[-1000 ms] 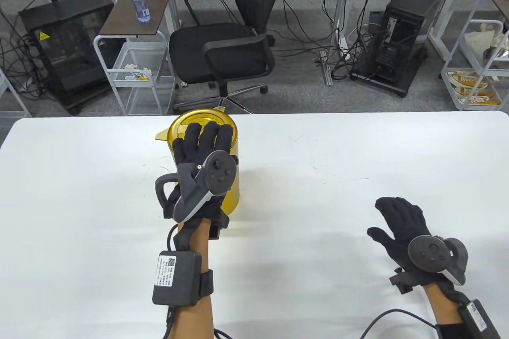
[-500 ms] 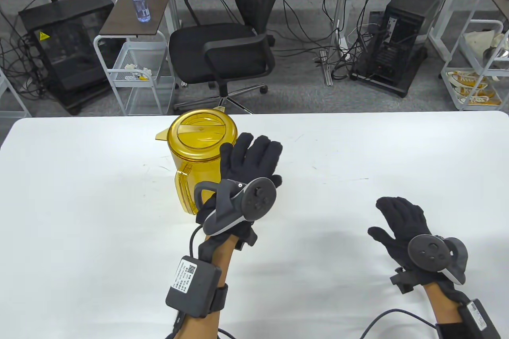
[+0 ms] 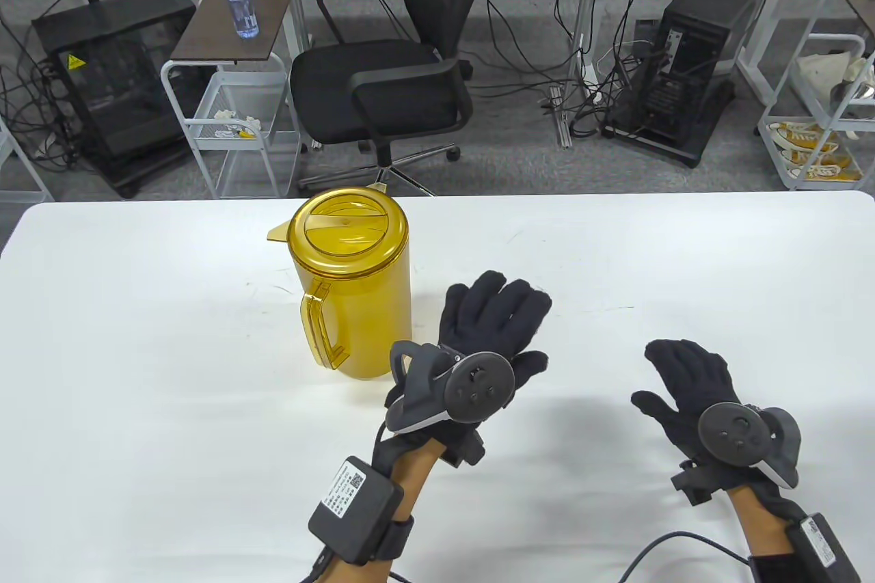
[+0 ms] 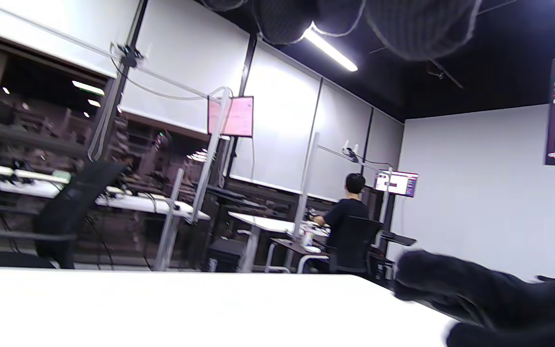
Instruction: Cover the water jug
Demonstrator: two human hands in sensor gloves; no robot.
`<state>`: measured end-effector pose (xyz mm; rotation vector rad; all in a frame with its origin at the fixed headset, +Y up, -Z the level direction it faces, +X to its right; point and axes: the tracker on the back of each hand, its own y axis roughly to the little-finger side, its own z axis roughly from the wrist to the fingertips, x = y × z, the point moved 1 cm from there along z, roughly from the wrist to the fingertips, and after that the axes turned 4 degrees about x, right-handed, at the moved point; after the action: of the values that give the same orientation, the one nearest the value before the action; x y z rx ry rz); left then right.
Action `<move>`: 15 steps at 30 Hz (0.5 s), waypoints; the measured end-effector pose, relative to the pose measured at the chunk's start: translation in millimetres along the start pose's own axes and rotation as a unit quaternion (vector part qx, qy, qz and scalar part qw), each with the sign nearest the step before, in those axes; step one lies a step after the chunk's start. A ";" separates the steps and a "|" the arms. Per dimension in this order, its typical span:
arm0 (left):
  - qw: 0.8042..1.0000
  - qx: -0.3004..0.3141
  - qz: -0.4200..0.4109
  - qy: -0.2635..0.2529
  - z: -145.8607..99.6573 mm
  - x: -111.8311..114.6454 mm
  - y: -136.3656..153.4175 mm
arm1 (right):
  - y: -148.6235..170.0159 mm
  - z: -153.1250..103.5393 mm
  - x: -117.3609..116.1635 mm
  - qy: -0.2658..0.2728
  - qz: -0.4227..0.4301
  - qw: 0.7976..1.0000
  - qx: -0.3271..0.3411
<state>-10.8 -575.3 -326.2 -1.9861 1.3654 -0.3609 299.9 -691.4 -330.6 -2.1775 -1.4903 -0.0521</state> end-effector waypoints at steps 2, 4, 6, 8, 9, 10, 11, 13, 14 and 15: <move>1.000 0.008 -0.016 0.007 -6.2 11.0 -2.9 | 0.0 0.1 0.0 0.001 0.002 1.000 0.001; 1.000 0.014 -0.022 0.007 -12.2 20.5 -4.8 | -0.3 0.1 -0.3 0.001 0.002 1.000 0.002; 0.999 0.019 -0.028 0.006 -17.7 29.0 -5.6 | -0.6 -0.1 -0.8 0.001 0.001 1.000 0.004; 0.999 0.018 -0.039 0.003 -22.6 35.9 -4.8 | -0.8 -0.2 -1.1 0.000 0.000 1.000 0.005; 0.999 0.016 -0.045 0.003 -24.7 38.5 -3.9 | -0.8 -0.2 -1.1 0.000 0.000 1.000 0.005; 0.998 0.013 -0.056 0.001 -27.7 41.6 -2.2 | -0.8 -0.4 -1.3 0.000 0.000 1.000 0.005; 0.998 0.010 -0.067 -0.005 -30.7 44.2 -0.1 | -0.7 -0.5 -1.1 0.001 0.000 1.000 0.005; 0.997 0.004 -0.079 -0.015 -35.1 47.7 4.1 | -0.7 -0.6 -1.1 0.002 0.001 1.000 0.005; 0.996 -0.002 -0.085 -0.021 -38.0 50.1 7.4 | -0.7 -0.7 -1.2 0.002 0.001 1.000 0.005; 0.996 -0.006 -0.089 -0.025 -39.8 51.8 9.9 | -0.9 -0.7 -1.3 0.002 0.001 1.000 0.005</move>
<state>-19.6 -639.2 -311.9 -2.1185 1.1648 -0.3827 298.7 -692.6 -330.0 -2.1691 -1.4833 -0.0486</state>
